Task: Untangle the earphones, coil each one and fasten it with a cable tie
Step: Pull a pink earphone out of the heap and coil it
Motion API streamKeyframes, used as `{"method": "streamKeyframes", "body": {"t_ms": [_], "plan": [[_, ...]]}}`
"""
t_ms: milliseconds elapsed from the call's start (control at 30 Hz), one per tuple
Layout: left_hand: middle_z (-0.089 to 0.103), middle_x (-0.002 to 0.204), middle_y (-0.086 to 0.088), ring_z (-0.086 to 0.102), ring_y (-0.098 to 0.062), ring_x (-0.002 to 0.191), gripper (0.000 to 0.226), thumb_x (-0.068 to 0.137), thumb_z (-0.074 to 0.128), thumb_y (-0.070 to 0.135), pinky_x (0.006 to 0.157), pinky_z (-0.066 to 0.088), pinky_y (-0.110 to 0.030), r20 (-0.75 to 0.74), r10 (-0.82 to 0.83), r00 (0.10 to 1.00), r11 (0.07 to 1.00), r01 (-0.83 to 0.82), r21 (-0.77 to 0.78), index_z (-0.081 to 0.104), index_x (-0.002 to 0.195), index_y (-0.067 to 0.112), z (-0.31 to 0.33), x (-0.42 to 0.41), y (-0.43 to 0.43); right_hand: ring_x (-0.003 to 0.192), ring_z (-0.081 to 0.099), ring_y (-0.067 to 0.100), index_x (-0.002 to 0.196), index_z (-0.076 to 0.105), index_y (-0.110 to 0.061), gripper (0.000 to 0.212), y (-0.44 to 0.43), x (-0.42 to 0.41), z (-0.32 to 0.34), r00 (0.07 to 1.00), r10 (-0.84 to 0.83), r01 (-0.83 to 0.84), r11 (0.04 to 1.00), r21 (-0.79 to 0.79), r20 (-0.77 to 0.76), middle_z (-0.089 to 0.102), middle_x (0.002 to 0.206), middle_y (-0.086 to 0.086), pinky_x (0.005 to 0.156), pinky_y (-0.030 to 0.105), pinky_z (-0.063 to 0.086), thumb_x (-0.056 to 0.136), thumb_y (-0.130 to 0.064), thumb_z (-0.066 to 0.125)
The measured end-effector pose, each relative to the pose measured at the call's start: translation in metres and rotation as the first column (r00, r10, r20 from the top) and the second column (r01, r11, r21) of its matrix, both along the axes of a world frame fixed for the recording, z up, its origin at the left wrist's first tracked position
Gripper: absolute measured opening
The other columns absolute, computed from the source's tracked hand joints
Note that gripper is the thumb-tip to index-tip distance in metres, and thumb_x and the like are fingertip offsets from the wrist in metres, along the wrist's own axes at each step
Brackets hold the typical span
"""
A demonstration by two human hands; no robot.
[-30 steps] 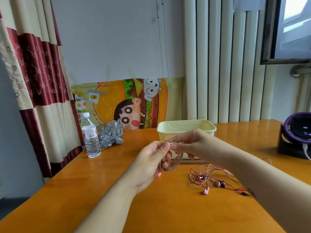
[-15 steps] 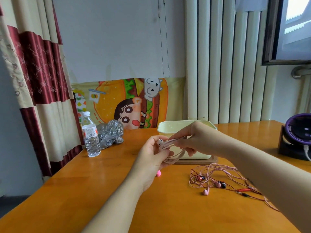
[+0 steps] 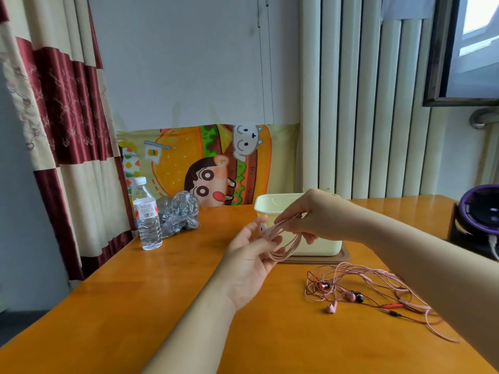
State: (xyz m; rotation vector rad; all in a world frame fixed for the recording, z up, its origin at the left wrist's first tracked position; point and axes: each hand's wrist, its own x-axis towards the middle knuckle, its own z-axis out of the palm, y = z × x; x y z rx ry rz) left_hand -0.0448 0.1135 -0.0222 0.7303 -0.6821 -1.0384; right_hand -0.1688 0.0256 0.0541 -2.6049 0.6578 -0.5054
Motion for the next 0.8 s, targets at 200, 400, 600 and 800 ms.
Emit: {"method": "streamKeyframes", "body": {"t_ms": [200, 400, 600, 800], "plan": [[0.071, 0.083, -0.004, 0.07, -0.018, 0.079, 0.022, 0.074, 0.059, 0.004, 0.078, 0.056, -0.039, -0.142, -0.099, 0.985, 0.994, 0.09, -0.069, 0.061, 0.093, 0.014, -0.007, 0.009, 0.003, 0.043, 0.051, 0.0, 0.108, 0.072, -0.024, 0.021, -0.003, -0.001, 0.006, 0.994, 0.052, -0.055, 0.998, -0.034, -0.091, 0.058, 0.048, -0.011, 0.05, 0.009, 0.04, 0.092, -0.019, 0.059], [0.061, 0.081, -0.003, 0.057, -0.024, 0.101, 0.017, 0.073, 0.062, 0.024, 0.103, 0.032, -0.06, 0.098, -0.073, 0.993, 0.992, 0.062, 0.106, 0.06, 0.087, 0.014, -0.007, 0.021, 0.007, 0.051, 0.056, 0.0, 0.11, 0.07, -0.029, 0.022, 0.005, 0.004, 0.007, 0.964, 0.131, -0.165, 0.977, -0.134, -0.233, 0.072, 0.078, -0.004, 0.063, 0.017, 0.05, 0.092, -0.025, 0.057], [0.063, 0.121, 0.0, 0.049, -0.018, 0.124, 0.045, 0.077, 0.059, 0.023, 0.098, 0.037, -0.038, 0.683, -0.443, 0.581, 0.893, 0.35, 0.282, 0.059, 0.122, 0.017, 0.015, 0.035, 0.009, 0.053, 0.056, -0.006, 0.11, 0.069, -0.035, 0.023, 0.018, 0.016, 0.011, 0.921, 0.157, -0.243, 0.946, -0.212, -0.356, 0.069, 0.076, -0.014, 0.054, 0.004, 0.04, 0.092, -0.029, 0.057], [0.068, 0.106, 0.0, 0.061, -0.019, 0.109, 0.03, 0.086, 0.056, 0.019, 0.097, 0.047, -0.036, 0.671, -0.626, 0.397, 0.779, 0.342, 0.525, 0.058, 0.116, 0.02, 0.029, 0.04, 0.009, 0.068, 0.063, 0.006, 0.114, 0.068, -0.034, 0.025, 0.026, 0.017, 0.013, 0.896, 0.212, -0.306, 0.932, -0.196, -0.39, 0.073, 0.093, -0.006, 0.066, 0.017, 0.051, 0.093, -0.029, 0.056]]}}
